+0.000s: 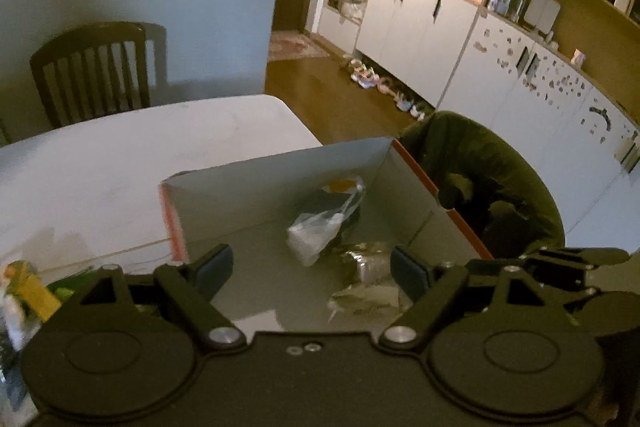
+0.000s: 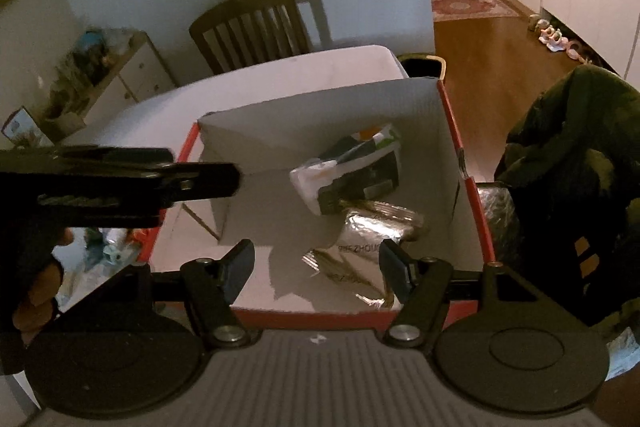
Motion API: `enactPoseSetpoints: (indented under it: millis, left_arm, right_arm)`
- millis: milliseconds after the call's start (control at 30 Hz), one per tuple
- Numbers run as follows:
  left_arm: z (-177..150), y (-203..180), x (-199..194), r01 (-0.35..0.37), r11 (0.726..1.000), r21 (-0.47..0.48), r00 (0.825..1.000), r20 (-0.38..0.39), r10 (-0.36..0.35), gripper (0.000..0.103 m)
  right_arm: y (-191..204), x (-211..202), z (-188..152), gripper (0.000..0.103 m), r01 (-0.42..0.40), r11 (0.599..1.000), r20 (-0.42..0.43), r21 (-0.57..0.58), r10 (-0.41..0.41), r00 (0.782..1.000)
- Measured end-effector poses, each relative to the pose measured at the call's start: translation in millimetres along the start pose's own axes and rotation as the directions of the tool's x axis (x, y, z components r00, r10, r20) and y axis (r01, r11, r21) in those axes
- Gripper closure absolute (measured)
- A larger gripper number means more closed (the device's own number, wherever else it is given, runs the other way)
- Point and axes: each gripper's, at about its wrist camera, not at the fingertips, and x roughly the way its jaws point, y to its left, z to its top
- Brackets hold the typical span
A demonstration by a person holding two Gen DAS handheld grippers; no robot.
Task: Organize objects
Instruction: 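Withdraw both tools from the shoebox back toward the pile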
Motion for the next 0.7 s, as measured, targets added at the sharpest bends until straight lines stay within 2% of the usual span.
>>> enactPoseSetpoints:
  millis: [133,400,700]
  left_arm:
    - [-13,12,-27,-0.006,1.000,-0.014,0.999,0.039,0.006,0.018]
    - [-42,43,-77,-0.034,0.999,-0.024,0.992,0.122,0.036,0.009]
    - [-65,86,-122,-0.093,0.995,-0.030,0.979,0.179,0.097,0.002]
  right_arm:
    - [13,-17,-8,0.035,0.005,1.000,0.049,-0.020,-0.004,0.999]
    - [49,-40,-23,0.034,0.009,0.999,0.129,-0.036,-0.004,0.992]
    - [110,-48,-35,0.026,0.001,0.999,0.190,-0.043,0.007,0.982]
